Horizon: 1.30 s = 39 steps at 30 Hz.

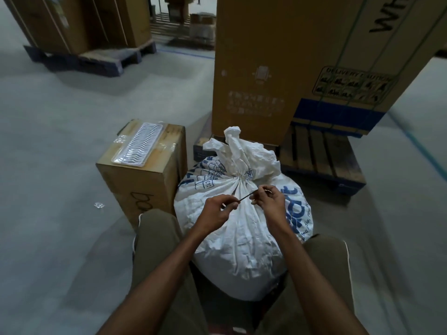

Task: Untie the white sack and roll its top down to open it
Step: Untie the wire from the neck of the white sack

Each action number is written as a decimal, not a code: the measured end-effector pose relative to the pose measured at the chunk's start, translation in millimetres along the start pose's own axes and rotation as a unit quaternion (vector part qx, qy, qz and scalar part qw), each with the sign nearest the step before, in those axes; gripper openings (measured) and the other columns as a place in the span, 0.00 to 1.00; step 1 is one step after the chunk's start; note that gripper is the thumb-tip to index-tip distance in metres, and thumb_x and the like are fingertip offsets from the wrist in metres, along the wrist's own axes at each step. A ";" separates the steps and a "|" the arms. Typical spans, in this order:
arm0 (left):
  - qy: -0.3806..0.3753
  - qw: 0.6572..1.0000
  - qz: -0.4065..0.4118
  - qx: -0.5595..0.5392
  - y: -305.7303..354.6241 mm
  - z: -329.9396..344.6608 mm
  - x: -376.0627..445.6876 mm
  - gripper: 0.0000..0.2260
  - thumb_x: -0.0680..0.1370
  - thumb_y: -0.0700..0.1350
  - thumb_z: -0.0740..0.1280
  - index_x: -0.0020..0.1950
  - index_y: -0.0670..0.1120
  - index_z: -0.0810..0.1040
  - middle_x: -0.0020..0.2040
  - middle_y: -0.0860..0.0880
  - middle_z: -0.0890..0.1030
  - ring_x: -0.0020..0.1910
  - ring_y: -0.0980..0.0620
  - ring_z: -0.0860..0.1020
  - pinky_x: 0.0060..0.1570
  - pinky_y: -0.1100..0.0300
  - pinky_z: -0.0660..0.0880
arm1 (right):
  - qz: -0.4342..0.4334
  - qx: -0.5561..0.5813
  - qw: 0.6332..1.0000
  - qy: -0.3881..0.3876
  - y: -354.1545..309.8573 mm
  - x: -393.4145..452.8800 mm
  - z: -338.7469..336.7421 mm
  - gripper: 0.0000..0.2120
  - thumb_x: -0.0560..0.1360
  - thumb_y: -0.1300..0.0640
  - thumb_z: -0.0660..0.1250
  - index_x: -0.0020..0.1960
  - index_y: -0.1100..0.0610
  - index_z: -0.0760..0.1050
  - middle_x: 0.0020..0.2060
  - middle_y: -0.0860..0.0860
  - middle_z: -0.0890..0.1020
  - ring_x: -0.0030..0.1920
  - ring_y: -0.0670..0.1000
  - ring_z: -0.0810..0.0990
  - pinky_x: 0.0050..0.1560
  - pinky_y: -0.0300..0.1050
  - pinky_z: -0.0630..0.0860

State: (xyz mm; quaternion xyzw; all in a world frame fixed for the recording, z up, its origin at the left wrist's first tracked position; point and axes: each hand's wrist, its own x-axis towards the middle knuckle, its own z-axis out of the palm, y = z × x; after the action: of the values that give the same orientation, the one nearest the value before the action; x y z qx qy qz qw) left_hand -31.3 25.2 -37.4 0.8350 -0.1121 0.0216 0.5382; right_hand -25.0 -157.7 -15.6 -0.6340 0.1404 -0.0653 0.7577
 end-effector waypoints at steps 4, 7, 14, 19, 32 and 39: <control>0.035 0.998 0.004 0.043 5.1 -25.1 -5.5 0.05 0.77 0.40 0.74 0.51 0.44 0.88 0.46 0.51 0.87 0.42 0.64 0.81 0.42 0.71 0.73 | 0.034 0.028 0.997 -0.063 -3.5 -8.1 22.1 0.06 0.79 0.64 0.70 0.55 0.65 0.77 0.43 0.61 0.84 0.39 0.55 0.84 0.40 0.44 0.81; 0.067 0.995 0.018 0.073 7.4 -46.8 -4.1 0.05 0.78 0.42 0.73 0.52 0.44 0.88 0.46 0.50 0.87 0.43 0.59 0.82 0.46 0.66 0.77 | 0.046 0.013 0.993 -0.111 -3.8 -14.8 45.6 0.07 0.75 0.67 0.74 0.53 0.65 0.81 0.41 0.60 0.85 0.39 0.56 0.82 0.41 0.47 0.79; 0.095 0.986 0.016 0.138 -3.5 -98.0 9.2 0.08 0.80 0.44 0.71 0.58 0.45 0.85 0.49 0.50 0.82 0.46 0.56 0.79 0.48 0.65 0.77 | 0.058 0.017 0.988 -0.140 -3.3 5.3 116.1 0.07 0.76 0.62 0.75 0.52 0.62 0.83 0.42 0.55 0.85 0.42 0.53 0.81 0.41 0.46 0.78; 0.151 0.976 -0.017 0.154 -39.9 -132.8 34.7 0.07 0.79 0.43 0.71 0.56 0.45 0.87 0.47 0.47 0.83 0.45 0.53 0.79 0.47 0.56 0.78 | 0.075 0.002 0.984 -0.164 9.6 46.2 175.7 0.05 0.77 0.62 0.74 0.51 0.63 0.83 0.42 0.57 0.84 0.42 0.54 0.82 0.41 0.46 0.79; 0.259 0.919 -0.110 0.277 -119.6 -225.0 147.1 0.09 0.80 0.41 0.68 0.57 0.42 0.85 0.50 0.45 0.83 0.48 0.48 0.81 0.49 0.54 0.79 | -0.052 -0.225 0.951 -0.205 56.1 133.6 299.7 0.06 0.80 0.58 0.69 0.56 0.55 0.82 0.48 0.47 0.83 0.49 0.44 0.82 0.46 0.36 0.78; 0.232 0.891 -0.139 0.364 -129.9 -249.7 177.9 0.09 0.80 0.38 0.67 0.55 0.39 0.85 0.48 0.40 0.81 0.45 0.46 0.80 0.42 0.53 0.81 | -0.195 -0.373 0.878 -0.227 75.4 154.0 325.0 0.08 0.79 0.60 0.70 0.58 0.56 0.81 0.54 0.49 0.77 0.51 0.46 0.79 0.53 0.45 0.82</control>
State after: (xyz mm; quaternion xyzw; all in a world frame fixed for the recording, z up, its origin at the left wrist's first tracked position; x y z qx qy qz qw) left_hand 190.4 273.1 -20.9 0.9506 0.1494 0.1789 0.2051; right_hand 211.7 120.1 -58.5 -0.8815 -0.1479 -0.0086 0.4484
